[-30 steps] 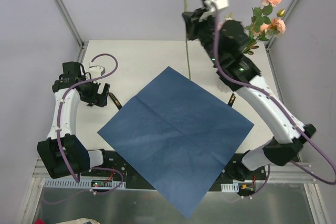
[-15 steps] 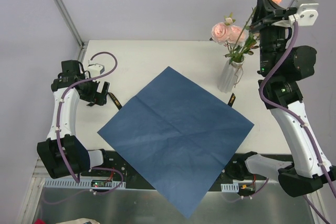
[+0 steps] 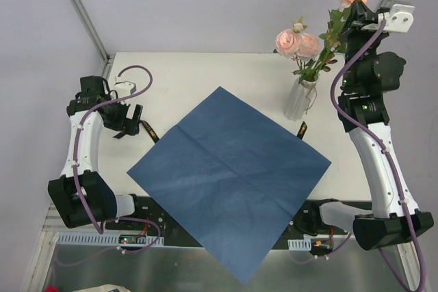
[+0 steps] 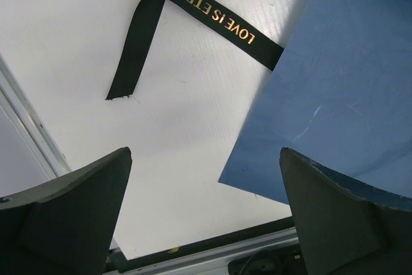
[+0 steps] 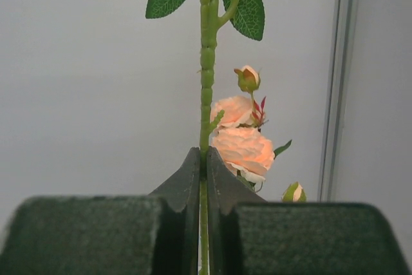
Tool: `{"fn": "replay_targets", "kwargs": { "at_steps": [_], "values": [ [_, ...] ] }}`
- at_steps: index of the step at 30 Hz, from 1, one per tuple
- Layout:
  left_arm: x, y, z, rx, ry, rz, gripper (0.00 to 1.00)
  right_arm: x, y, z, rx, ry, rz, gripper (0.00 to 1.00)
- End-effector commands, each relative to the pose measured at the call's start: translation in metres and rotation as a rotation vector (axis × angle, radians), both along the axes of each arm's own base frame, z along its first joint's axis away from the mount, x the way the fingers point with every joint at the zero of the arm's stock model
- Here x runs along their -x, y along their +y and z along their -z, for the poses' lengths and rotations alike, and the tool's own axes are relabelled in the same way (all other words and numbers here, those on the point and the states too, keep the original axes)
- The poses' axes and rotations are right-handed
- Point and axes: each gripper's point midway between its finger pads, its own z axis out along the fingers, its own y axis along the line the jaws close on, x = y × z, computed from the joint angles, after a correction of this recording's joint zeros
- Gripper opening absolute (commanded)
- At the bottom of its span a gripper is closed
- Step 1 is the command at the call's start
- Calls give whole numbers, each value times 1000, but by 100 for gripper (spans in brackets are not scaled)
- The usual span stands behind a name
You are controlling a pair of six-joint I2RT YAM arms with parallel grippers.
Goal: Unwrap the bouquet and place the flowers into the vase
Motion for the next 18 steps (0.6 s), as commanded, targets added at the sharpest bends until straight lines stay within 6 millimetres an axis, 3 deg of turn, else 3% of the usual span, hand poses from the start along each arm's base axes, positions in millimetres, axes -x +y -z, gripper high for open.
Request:
{"fn": "replay_targets", "kwargs": {
  "at_steps": [1,8,18],
  "values": [
    [-5,-2,-10,20,-21,8,99,-8,-9,-6,-78,-79,-16,1],
    [-7,0,-10,13,-20,6,99,-28,-19,15,-89,-60,2,1],
    [-6,1,-9,6,-16,5,99,-35,-15,17,-88,-92,-34,1]
  ]
}}
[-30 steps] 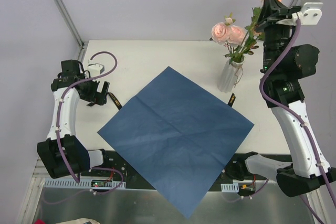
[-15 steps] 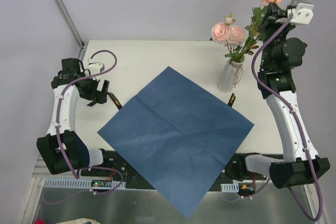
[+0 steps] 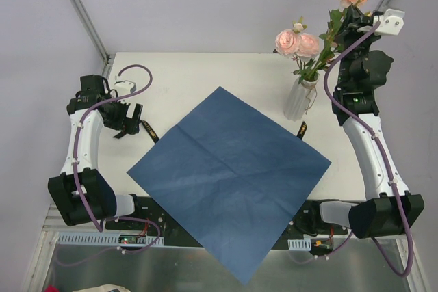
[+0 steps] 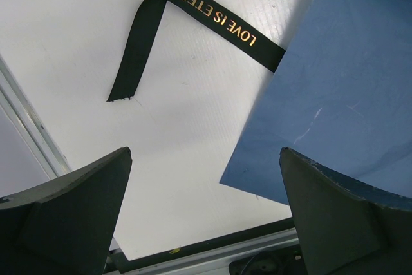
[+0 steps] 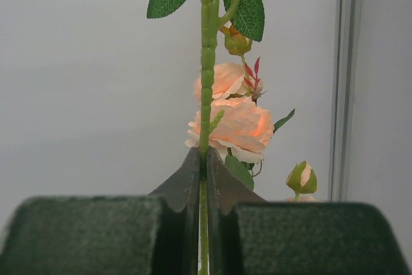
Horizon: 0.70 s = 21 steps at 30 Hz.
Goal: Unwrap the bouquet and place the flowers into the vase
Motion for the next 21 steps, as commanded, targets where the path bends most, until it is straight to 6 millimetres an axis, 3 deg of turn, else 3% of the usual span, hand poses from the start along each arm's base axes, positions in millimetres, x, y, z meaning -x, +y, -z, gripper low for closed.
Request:
{"fn": "replay_targets", "kwargs": {
  "at_steps": [1,15,16,17,19,20,21],
  "values": [
    [-3,1,-11,3,-25,6,99,13,4,-32,-10,-130,-40,1],
    [1,1,-13,-9,-37,11,99,-3,18,15,52,-28,-88,1],
    [1,1,-13,-10,-40,10,99,0,21,17,65,-21,-93,6],
    [2,1,-14,-10,-40,10,99,-1,24,25,87,2,-95,34],
    [2,1,-14,-9,-43,10,99,11,26,21,91,-2,-101,64],
    [2,-1,-15,-5,-46,13,99,13,29,25,93,19,-109,88],
    [2,0,-16,-3,-48,8,99,23,30,21,96,11,-118,98]
  ]
}}
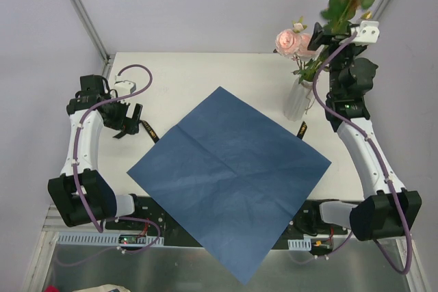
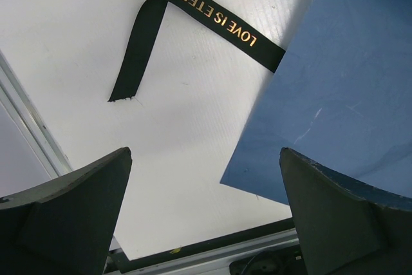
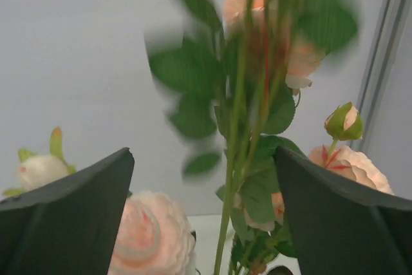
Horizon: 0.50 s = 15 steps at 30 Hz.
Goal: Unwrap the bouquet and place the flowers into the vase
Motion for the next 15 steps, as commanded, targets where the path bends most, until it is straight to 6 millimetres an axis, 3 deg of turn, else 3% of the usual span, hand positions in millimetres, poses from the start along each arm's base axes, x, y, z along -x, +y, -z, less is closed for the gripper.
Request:
{"fn": "replay_targets", "kwargs": {
  "at_steps": [1,7,8,9,15],
  "values": [
    [2,-2,-16,1,-46,10,99,45,10,-38,23,-91,-45,97],
    [5,-8,-20,33,-58,13,99,87,20,-33,2,-6,-97,96],
    [5,-9,-20,35,-60,12,99,89,27,-15,9,77,-122,96],
    [5,-9,-21,40,-63,12,99,98,29,-14,5,97,-141,96],
    [7,-16,-23,75,-65,12,99,119,61,51,65,399,-259,96]
  ]
}}
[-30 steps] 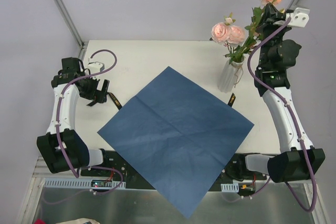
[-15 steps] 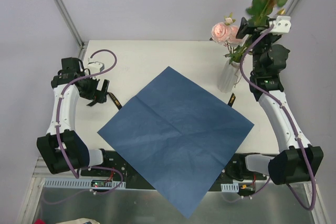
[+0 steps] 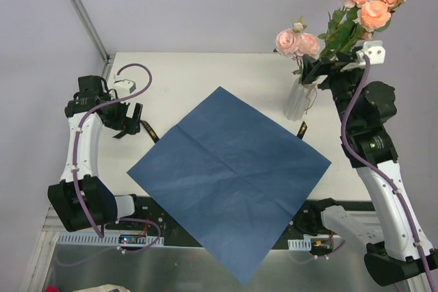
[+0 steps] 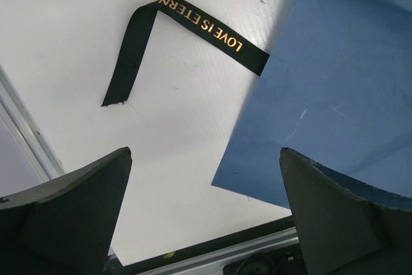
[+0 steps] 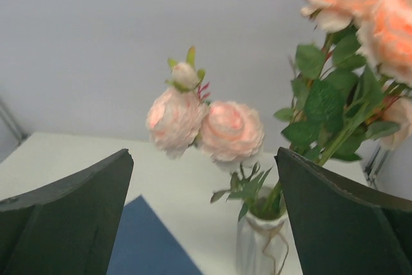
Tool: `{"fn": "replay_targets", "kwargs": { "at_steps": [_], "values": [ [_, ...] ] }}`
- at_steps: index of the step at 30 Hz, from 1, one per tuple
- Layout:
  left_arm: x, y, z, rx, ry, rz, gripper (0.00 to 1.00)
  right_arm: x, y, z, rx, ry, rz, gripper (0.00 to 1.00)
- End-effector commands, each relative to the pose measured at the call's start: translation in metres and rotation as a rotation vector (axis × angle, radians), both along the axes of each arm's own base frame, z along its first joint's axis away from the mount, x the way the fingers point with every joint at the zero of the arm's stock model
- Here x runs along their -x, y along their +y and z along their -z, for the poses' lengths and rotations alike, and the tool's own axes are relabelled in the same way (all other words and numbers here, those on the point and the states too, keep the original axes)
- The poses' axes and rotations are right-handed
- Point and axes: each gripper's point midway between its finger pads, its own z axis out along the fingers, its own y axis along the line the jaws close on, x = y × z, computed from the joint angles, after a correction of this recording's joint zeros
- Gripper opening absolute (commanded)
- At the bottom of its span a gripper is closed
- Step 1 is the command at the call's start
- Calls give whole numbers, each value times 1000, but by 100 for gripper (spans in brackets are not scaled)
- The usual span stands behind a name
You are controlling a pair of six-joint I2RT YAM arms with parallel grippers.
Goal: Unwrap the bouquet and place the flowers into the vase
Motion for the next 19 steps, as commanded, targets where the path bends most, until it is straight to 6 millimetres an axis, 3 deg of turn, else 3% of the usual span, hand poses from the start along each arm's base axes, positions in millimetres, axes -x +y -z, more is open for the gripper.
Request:
{"fn": "replay_targets", "kwargs": {
  "at_steps": [1,7,19],
  "values": [
    [4,-10,-13,58,-29,4,99,14,25,76,84,325,-93,96],
    [6,-14,-12,82,-20,4,99,26,37,124,41,524,-86,96],
    [9,-23,-10,127,-15,7,99,52,47,158,70,651,-114,96]
  ]
}}
